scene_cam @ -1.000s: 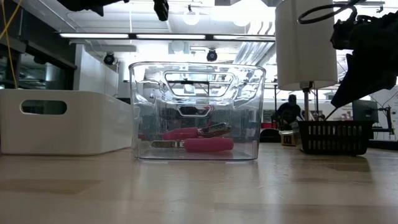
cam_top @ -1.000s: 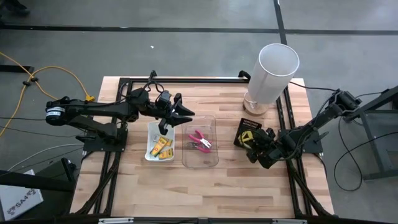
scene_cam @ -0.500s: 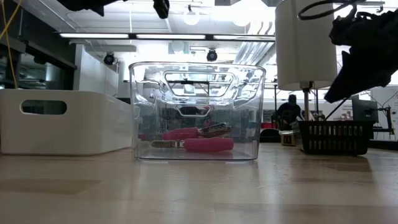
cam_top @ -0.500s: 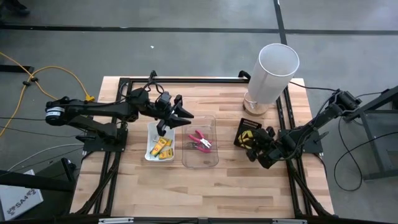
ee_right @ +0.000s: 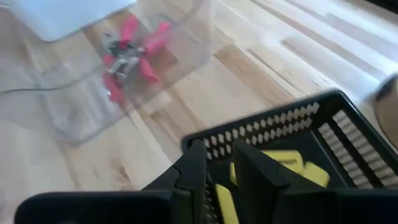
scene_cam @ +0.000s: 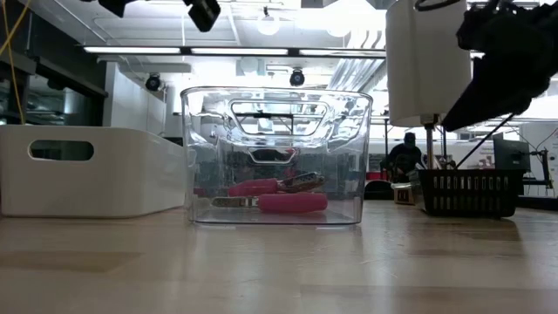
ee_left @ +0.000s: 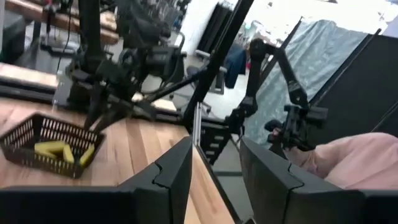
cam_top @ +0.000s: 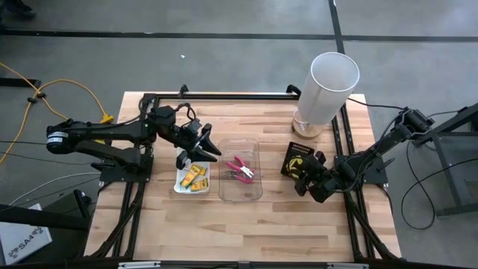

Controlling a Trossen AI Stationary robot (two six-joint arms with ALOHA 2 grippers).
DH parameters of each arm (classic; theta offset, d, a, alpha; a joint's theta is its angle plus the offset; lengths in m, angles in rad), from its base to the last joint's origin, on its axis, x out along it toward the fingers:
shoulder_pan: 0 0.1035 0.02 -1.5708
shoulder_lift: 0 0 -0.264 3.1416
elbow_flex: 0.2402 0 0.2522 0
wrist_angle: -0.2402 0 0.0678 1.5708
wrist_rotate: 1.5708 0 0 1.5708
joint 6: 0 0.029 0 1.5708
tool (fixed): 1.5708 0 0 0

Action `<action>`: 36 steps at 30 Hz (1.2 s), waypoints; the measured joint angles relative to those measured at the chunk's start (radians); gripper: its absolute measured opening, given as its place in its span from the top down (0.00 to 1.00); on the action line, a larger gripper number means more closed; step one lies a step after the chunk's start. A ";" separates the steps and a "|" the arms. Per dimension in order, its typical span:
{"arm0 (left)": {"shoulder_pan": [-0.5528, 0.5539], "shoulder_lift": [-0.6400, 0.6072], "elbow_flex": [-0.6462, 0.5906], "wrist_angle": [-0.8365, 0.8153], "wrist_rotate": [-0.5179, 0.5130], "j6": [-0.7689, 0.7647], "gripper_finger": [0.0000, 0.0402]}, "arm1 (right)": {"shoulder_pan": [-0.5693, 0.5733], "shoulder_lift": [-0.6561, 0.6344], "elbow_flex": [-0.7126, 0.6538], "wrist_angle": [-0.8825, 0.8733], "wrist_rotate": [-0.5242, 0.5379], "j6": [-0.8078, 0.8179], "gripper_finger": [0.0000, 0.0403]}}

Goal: Pick & Place School Supplies
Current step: Return to Home Position

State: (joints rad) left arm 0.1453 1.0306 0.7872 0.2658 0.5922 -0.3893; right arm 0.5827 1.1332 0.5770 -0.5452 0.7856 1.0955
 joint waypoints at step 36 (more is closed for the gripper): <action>-0.032 -0.134 -0.132 -0.219 0.123 0.130 0.67 | 0.138 -0.116 -0.030 0.186 0.021 -0.094 0.82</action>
State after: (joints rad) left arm 0.1132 0.8968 0.6549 0.0465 0.7156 -0.2588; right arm 0.7203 1.0167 0.5473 -0.3595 0.8066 1.0012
